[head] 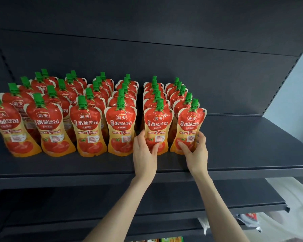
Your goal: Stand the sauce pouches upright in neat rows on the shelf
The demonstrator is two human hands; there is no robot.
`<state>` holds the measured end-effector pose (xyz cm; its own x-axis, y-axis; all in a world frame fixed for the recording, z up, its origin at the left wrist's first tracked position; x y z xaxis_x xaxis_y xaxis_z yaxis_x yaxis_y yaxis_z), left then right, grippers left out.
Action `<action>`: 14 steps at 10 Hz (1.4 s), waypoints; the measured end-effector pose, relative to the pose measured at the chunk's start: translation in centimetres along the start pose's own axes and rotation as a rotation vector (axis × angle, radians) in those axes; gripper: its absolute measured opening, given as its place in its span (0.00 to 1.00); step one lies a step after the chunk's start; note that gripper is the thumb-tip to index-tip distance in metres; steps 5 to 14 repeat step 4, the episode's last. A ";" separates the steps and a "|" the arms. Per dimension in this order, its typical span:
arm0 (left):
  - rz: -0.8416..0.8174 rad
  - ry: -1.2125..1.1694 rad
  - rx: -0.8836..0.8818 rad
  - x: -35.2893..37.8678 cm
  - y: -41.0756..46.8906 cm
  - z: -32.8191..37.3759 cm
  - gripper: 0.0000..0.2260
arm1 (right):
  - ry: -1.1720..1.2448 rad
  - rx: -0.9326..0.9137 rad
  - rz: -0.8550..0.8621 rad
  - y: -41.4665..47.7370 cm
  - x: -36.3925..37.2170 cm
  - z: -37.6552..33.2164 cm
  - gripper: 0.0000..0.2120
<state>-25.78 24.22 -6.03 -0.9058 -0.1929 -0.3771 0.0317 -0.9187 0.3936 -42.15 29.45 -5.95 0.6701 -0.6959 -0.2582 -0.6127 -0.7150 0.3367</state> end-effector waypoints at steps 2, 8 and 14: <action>-0.020 0.030 -0.020 0.0 0.0 -0.2 0.27 | -0.021 0.002 -0.009 0.0 0.0 0.2 0.31; -0.035 0.040 -0.023 -1.2 -0.7 0.1 0.31 | -0.124 -0.024 0.089 -0.7 -0.7 -0.6 0.37; -0.035 0.040 -0.023 -1.2 -0.7 0.1 0.31 | -0.124 -0.024 0.089 -0.7 -0.7 -0.6 0.37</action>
Point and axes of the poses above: each hand's wrist, its own y-axis towards the middle knuckle, its own x-axis out of the palm, z = x × y, the point moved 4 cm from there along y, towards the middle knuckle, and after that the axes turned 3 degrees about -x, right-handed, at the moved point
